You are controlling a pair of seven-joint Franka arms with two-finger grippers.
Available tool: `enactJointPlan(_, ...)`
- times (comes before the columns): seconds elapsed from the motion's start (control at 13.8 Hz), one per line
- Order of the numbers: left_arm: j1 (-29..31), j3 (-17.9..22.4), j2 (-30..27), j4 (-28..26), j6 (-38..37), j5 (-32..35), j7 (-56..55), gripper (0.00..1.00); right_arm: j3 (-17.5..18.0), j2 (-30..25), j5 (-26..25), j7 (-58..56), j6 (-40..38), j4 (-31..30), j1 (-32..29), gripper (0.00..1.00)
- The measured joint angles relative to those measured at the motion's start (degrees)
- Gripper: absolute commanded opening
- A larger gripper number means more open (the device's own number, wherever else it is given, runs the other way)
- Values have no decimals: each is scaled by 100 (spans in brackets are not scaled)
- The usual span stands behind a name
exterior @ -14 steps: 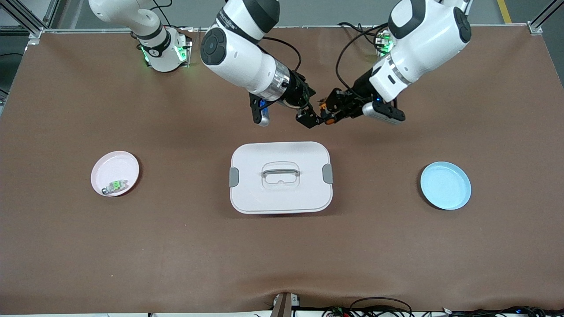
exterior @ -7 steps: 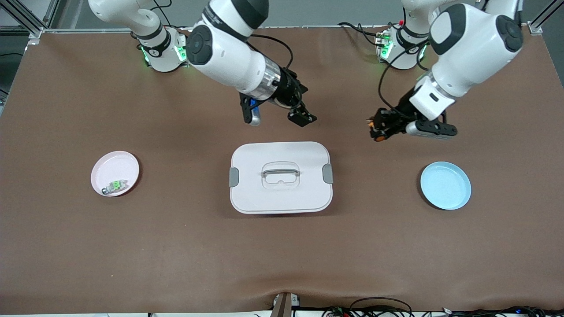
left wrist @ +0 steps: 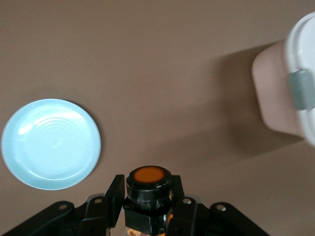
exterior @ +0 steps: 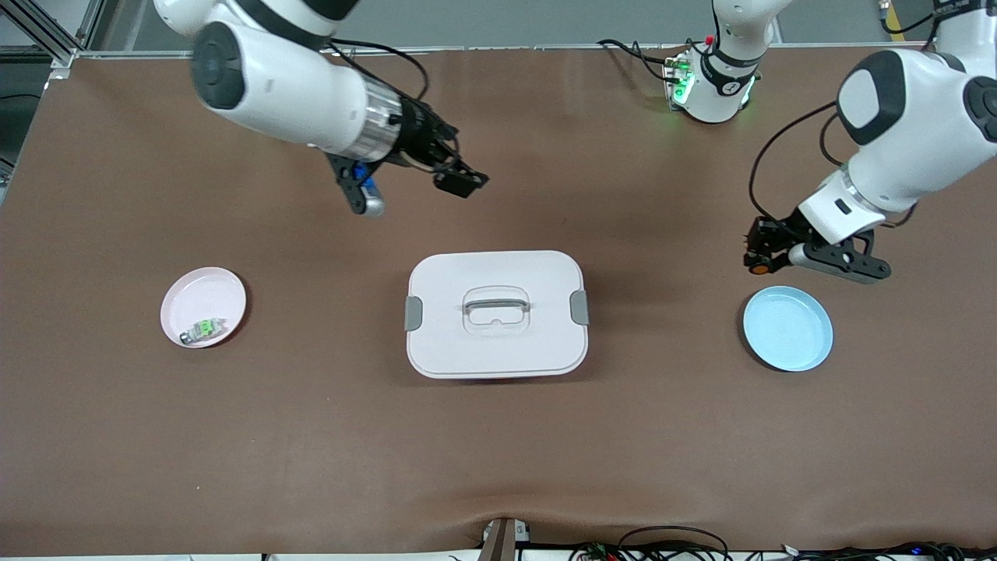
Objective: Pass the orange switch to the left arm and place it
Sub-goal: 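Move the switch to the blue plate while the right gripper withdraws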
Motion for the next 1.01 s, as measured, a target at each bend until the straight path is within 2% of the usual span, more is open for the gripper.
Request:
enactJointPlan(0.22,255,6,531,240,3,828,561,0,-7,-290,-322,-904,-603,-86,-363,100)
enactJointPlan(0.43,555,15,1083,501,4,1220,1527,0,-13,-656,-811,-1946,-1018,-346,-697,100)
enactJointPlan(0.58,732,19,1372,573,5,1610,2083,0,-14,-849,-962,-2582,-1188,-551,-965,100)
enactJointPlan(0.79,757,7,1594,606,5,2628,2345,0,-18,-1004,-1455,-3628,-1417,-737,-1362,100)
enactJointPlan(1.01,745,-12,1808,607,85,3259,2645,0,-14,-1193,-2019,-4463,-1430,-917,-1521,100)
